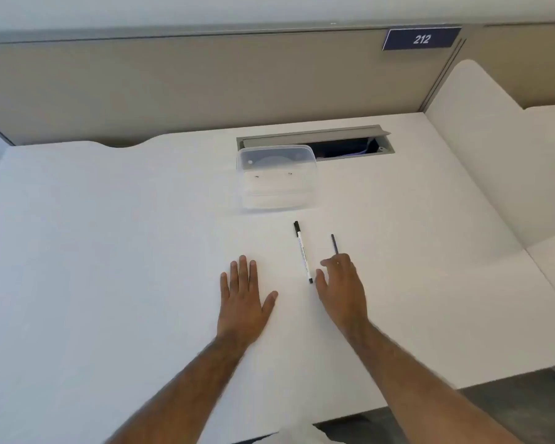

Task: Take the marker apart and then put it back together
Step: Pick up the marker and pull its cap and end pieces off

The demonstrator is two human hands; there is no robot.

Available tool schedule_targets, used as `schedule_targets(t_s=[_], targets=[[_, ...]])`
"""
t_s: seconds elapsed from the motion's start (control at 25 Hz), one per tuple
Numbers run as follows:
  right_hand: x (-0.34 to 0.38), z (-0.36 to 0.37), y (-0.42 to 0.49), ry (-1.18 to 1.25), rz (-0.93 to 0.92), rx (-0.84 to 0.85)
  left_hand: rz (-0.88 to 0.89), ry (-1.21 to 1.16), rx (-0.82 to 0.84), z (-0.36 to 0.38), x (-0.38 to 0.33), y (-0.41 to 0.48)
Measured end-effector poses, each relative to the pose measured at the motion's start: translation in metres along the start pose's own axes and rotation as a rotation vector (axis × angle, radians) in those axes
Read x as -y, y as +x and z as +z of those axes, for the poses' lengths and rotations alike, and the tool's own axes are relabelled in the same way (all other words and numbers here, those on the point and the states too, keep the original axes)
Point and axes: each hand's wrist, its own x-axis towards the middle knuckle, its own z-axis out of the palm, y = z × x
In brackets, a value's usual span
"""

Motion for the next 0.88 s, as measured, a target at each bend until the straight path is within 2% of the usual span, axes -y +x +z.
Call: schedule_targets(t_s=[0.08,0.16,0.4,0.68,0.88], targets=[[0.017,0.004,0.013,0.052,0.014,0.142,-0.006,0.014,0.000,-0.005,0.001,0.003],[0.030,0.006,0.025,0.005,0.027,0.248,-0.019,-0.014,0.026,-0.007,0.003,0.005],[0.031,0.012,0.044,-0.017,0.116,0.345,0.034,-0.092,0.034,-0.021,0.004,0.009],[0.030,0.017,0.048,-0.011,0.128,0.338,0.104,-0.223,0.052,-0.039,-0.018,0.021],[0.031,0.017,0.048,-0.035,0.117,0.292,0.152,-0.202,0.087,-0.046,-0.027,0.025]])
